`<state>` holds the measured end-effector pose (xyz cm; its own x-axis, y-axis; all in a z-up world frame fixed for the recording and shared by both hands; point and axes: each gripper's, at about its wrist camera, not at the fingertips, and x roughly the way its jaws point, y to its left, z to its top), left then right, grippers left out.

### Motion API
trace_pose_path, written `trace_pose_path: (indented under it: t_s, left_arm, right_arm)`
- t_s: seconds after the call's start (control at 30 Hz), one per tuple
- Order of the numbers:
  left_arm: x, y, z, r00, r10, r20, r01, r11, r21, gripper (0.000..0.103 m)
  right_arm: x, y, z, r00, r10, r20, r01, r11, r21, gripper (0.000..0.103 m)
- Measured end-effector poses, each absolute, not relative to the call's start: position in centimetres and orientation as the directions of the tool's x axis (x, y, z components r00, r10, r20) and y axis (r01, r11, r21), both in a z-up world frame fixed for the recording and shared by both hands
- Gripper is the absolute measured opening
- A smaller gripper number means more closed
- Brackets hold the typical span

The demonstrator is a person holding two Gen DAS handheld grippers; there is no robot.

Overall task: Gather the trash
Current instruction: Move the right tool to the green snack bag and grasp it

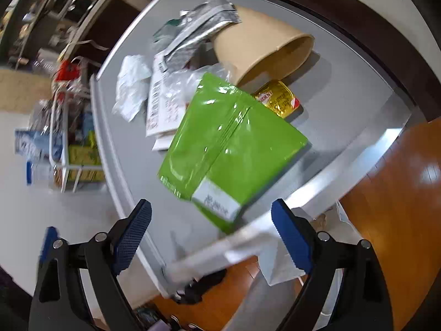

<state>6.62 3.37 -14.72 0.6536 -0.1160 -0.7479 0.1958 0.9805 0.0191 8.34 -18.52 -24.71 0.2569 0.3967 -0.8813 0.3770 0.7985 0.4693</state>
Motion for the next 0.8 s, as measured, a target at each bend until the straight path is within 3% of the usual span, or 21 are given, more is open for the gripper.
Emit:
trace_pose_path:
  t_s: [0.5,0.8]
  left_arm:
    - [13.8,4.5,-14.1,0.674,-0.17,-0.719,0.233,0.972,-0.011,0.086]
    - [14.5,4.6,-14.9,0.653,-0.202,-0.73,0.297,0.955,0.002,0.086]
  right_arm:
    - [13.5,-13.3,-24.9,0.283,0.119,-0.952,0.34,0.916,0.215,0.088]
    - [12.8,-11.2,-24.4,0.271,-0.022,-0.962,-0.125,0.99,-0.058,0.085]
